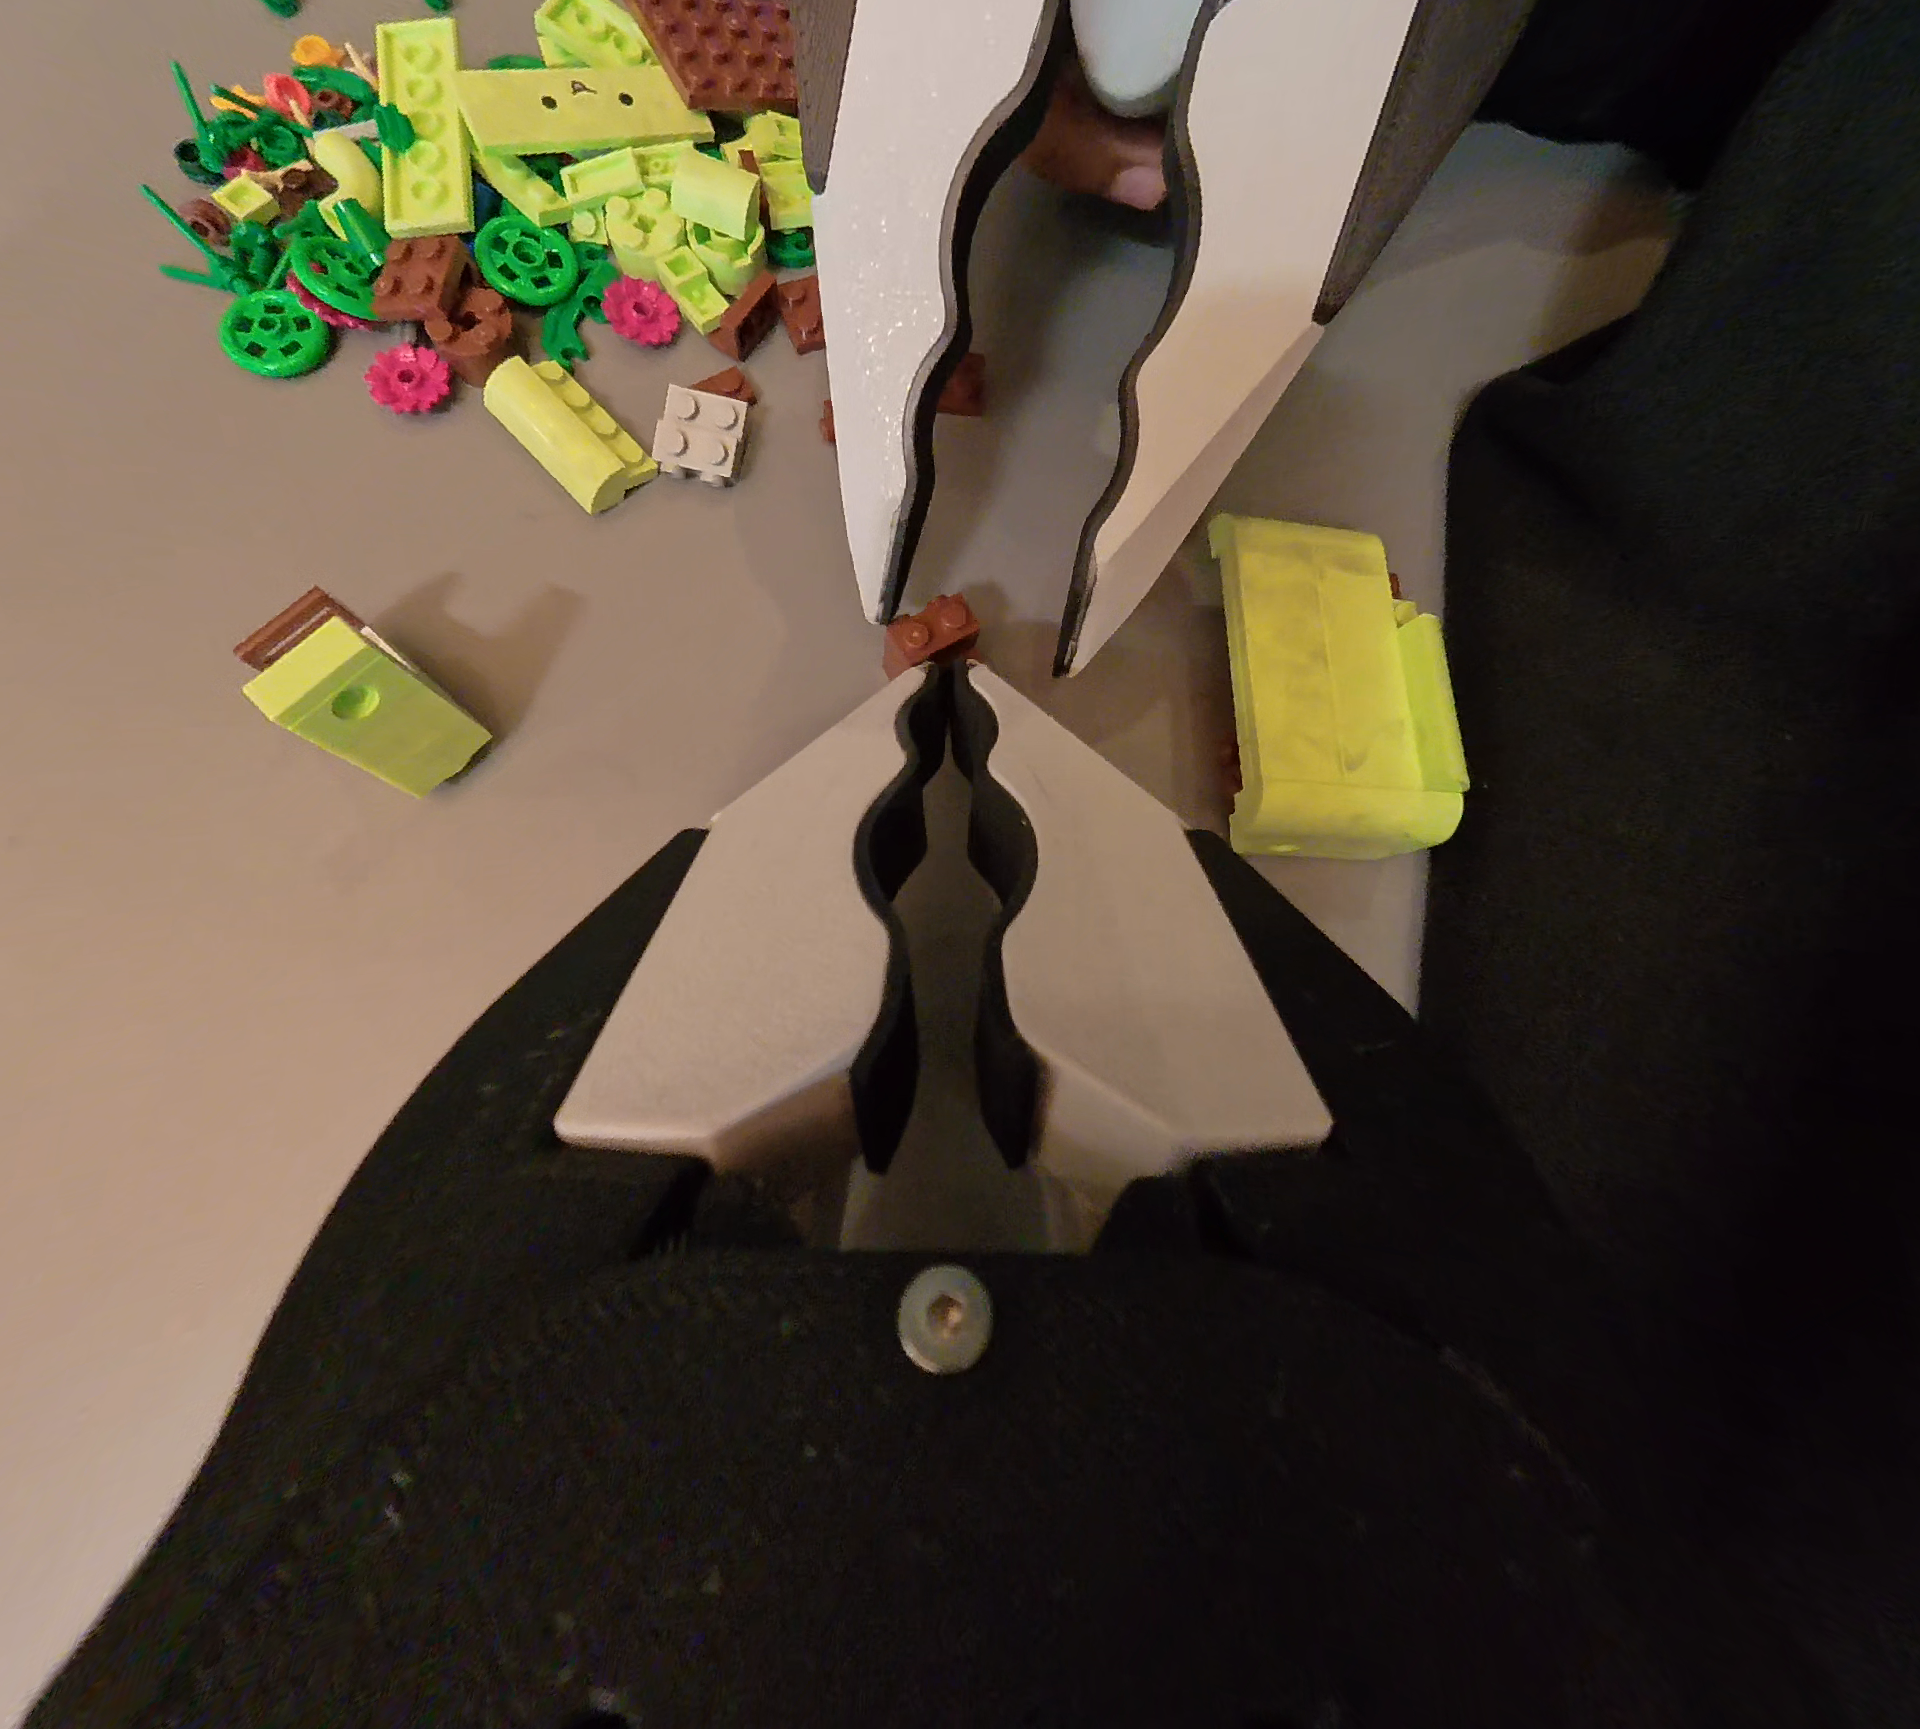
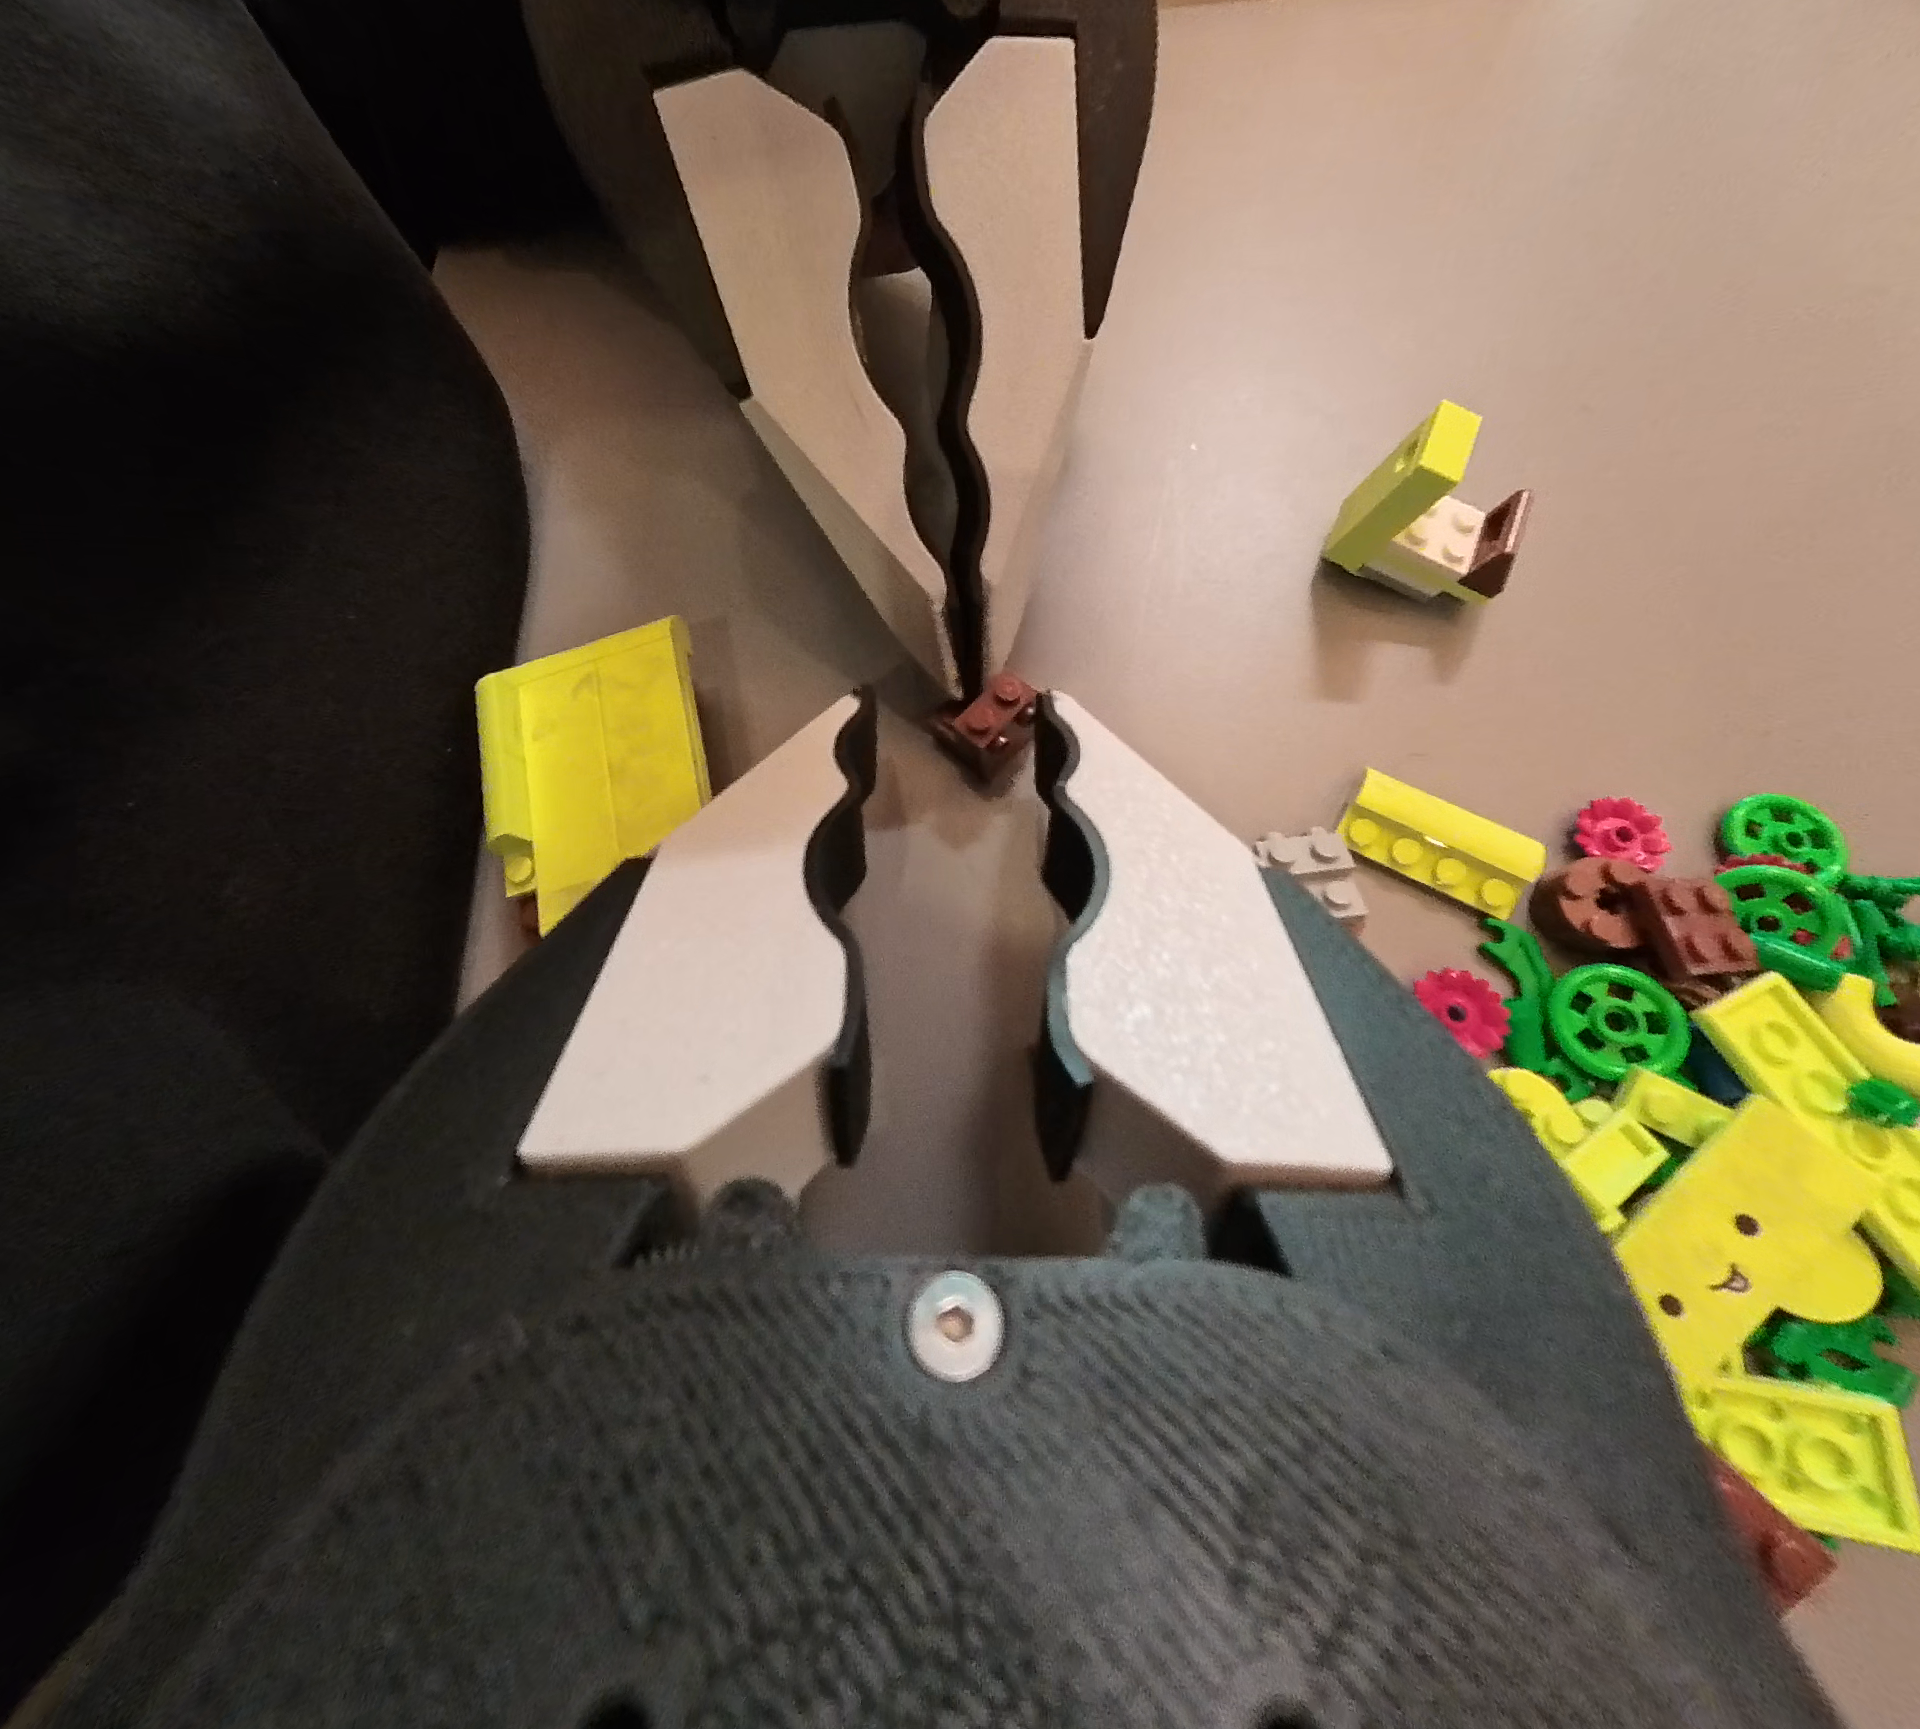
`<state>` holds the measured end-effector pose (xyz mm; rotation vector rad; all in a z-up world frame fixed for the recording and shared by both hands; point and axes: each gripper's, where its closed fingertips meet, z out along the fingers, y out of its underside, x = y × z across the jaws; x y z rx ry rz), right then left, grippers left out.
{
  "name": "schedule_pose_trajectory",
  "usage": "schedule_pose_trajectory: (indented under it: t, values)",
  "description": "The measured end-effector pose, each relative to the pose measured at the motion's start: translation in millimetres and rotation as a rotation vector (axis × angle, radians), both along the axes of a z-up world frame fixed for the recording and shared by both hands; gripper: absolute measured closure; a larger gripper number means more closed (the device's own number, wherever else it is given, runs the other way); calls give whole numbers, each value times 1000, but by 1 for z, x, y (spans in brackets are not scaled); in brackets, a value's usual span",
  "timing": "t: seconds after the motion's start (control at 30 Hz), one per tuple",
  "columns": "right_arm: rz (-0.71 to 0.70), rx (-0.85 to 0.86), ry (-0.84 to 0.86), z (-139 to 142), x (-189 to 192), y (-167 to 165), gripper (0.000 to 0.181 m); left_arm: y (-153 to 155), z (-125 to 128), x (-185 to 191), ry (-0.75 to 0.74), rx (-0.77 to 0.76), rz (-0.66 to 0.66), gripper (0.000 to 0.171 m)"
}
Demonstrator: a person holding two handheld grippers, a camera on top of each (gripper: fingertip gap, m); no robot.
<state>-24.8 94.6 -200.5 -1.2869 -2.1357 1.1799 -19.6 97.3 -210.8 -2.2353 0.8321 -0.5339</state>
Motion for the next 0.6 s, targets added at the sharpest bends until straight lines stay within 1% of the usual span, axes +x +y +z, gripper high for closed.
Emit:
schedule_pose_trajectory:
  t: [0.07, 0.13, 0.2, 0.33, 0.43, 0.6]
  values:
    - [-4, 0, -3, 0, 1, 1, 154, 1, 0, -1, 13, 9, 6, 171]
    - [-5, 4, -9, -1, 2, 3, 161, 2, 0, -2, 22, 16, 12, 171]
    - [-3, 5, -11, -1, 3, 3, 163, 2, 0, -2, 17, 14, 12, 171]
    - [-4, 26, 0, -1, 2, 4, 161, 1, 0, -2, 20, 17, 6, 171]
    - [1, 35, 8, -1, 1, 3, 165, -1, 0, 0, 28, 23, -13, 171]
    - [2, 51, 6, -2, 0, 3, 166, -2, 1, 1, 26, 25, -22, 171]
